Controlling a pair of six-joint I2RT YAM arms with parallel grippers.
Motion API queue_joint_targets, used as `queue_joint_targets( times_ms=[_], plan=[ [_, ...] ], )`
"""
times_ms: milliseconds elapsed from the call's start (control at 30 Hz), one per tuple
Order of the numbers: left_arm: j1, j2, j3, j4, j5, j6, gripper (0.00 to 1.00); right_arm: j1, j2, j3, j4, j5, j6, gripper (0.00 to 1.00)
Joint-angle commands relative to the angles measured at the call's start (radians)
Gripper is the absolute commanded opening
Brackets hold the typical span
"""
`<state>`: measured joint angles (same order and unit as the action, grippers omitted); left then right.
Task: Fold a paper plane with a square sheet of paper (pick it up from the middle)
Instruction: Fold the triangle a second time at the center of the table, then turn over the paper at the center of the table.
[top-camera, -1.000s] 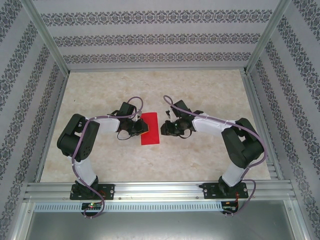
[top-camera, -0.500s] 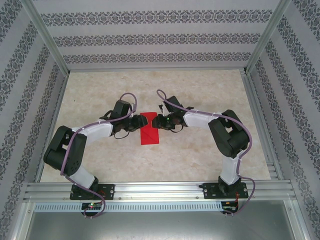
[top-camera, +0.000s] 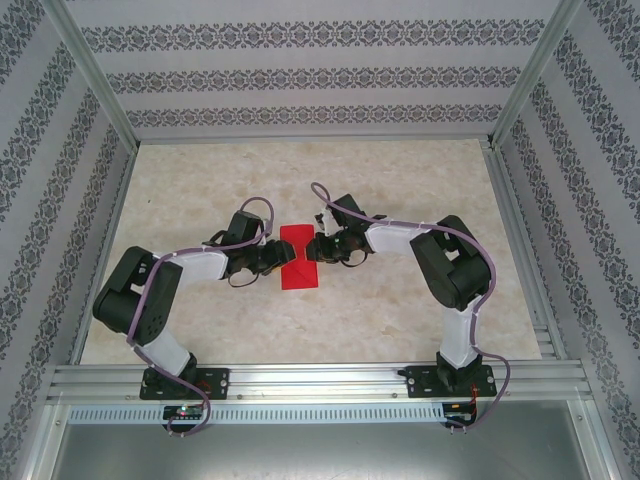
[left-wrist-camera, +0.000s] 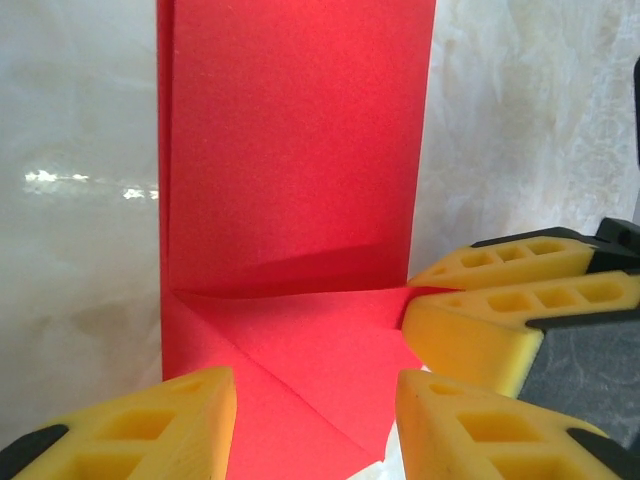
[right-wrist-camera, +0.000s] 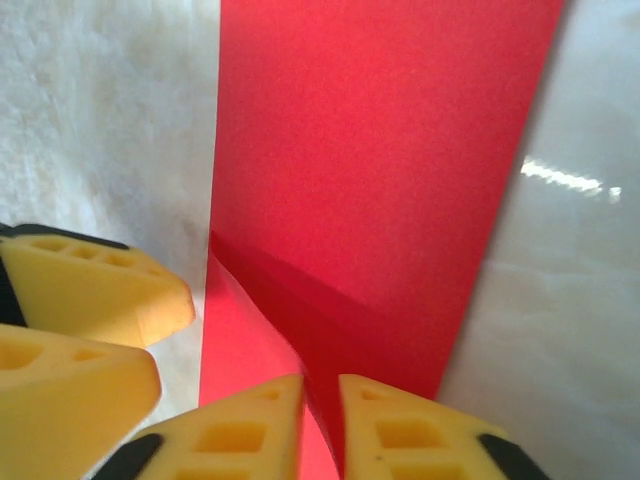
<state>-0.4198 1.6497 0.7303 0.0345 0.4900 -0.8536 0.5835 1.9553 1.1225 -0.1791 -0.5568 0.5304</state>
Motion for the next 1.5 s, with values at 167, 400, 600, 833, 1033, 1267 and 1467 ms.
queue_joint_targets(
  times_ms=[167, 400, 600, 833, 1033, 1267, 1467],
  plan=[
    [-0.02, 0.05, -0.001, 0.115, 0.079, -0.019, 0.47, -0.03, -0.001, -0.044, 0.096, -0.007, 0.031, 0.09],
    [-0.032, 0.083, 0.017, 0.152, 0.106, -0.026, 0.46, -0.036, -0.002, -0.057, 0.11, -0.013, 0.04, 0.1],
    [-0.039, 0.117, 0.036, 0.165, 0.102, -0.03, 0.37, -0.04, -0.015, -0.069, 0.114, -0.014, 0.047, 0.14],
    [-0.04, 0.122, 0.037, 0.175, 0.078, -0.033, 0.22, -0.068, -0.111, -0.113, 0.119, 0.017, 0.075, 0.44],
    [-0.04, 0.107, 0.047, 0.162, 0.054, -0.009, 0.06, -0.112, -0.228, -0.16, 0.102, 0.069, 0.09, 0.63],
    [-0.04, -0.015, 0.221, -0.295, -0.088, 0.244, 0.01, -0.152, -0.376, -0.141, -0.052, 0.279, 0.055, 0.72],
    [-0.056, -0.061, 0.491, -0.792, -0.428, 0.464, 0.02, -0.187, -0.454, -0.11, -0.108, 0.367, 0.07, 0.75]
  ],
)
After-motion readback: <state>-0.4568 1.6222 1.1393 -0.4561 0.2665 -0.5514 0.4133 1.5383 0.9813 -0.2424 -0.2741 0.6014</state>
